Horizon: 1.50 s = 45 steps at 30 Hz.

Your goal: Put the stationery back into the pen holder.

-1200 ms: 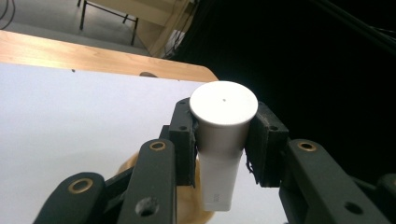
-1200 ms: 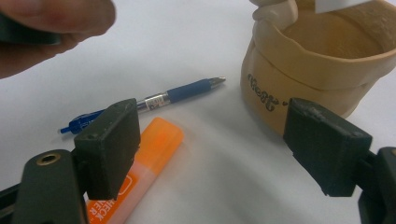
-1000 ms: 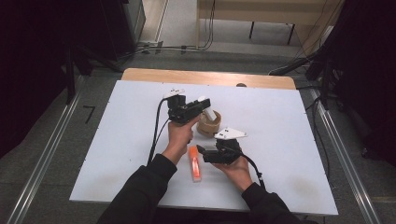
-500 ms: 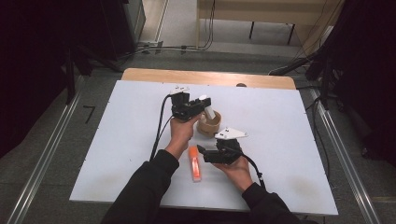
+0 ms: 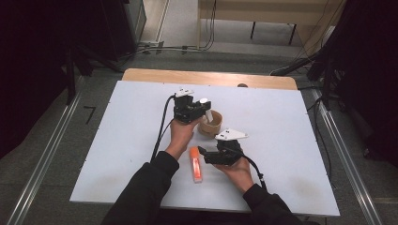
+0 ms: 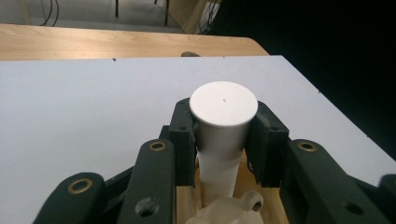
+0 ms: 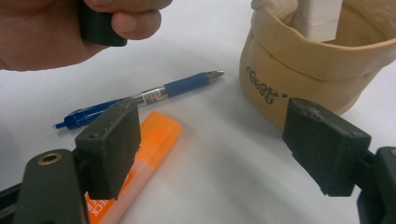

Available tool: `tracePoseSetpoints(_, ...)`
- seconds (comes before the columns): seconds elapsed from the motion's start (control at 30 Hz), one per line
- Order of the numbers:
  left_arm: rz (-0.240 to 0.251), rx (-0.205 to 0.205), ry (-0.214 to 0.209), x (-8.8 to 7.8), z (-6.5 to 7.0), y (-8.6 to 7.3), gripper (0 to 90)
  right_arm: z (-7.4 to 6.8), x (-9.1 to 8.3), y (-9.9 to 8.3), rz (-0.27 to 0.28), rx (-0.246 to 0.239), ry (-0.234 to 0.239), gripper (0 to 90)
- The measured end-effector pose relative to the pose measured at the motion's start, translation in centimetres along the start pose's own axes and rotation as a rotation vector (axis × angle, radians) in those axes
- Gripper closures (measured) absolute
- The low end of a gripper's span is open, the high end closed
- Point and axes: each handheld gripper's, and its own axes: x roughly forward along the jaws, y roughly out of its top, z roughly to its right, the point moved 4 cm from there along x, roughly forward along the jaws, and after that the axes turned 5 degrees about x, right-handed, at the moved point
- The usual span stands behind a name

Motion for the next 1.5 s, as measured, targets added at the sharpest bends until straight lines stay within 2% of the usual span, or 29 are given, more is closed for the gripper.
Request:
tracePoseSetpoints(0.23,-0.017,0.003,-0.003,0.2,0.0,-0.2,65.8,0.0,0.0,0.0,-0.001,0.002,0.001,17.7)
tracePoseSetpoints(0.33,-0.019,0.001,-0.004,0.2,-0.1,-0.2,60.2,0.0,0.0,-0.1,-0.002,0.0,-0.002,17.7)
tracePoseSetpoints(0.43,-0.013,-0.003,-0.001,0.1,-0.1,-0.1,58.7,0.0,0.1,-0.1,-0.003,0.0,-0.003,17.7)
tracePoseSetpoints(0.53,-0.015,-0.004,0.001,0.0,-0.1,-0.1,53.2,-0.1,0.1,-0.1,-0.006,-0.001,-0.003,17.8)
tracePoseSetpoints(0.8,-0.01,-0.02,-0.006,-0.7,0.0,0.1,31.2,0.0,0.2,-0.2,-0.009,-0.001,-0.003,17.8)
tracePoseSetpoints(0.97,0.001,-0.009,-0.004,-1.7,0.1,-0.1,24.5,0.0,0.2,-0.2,-0.01,0.002,-0.006,17.8)
tracePoseSetpoints(1.13,0.042,0.012,0.041,-3.4,-0.2,-0.5,19.4,0.0,0.3,-0.3,-0.01,0.0,-0.011,17.8)
tracePoseSetpoints(1.5,0.073,0.055,0.062,-6.4,-0.3,-2.1,18.5,0.1,0.5,-0.5,-0.02,-0.004,-0.015,17.8)
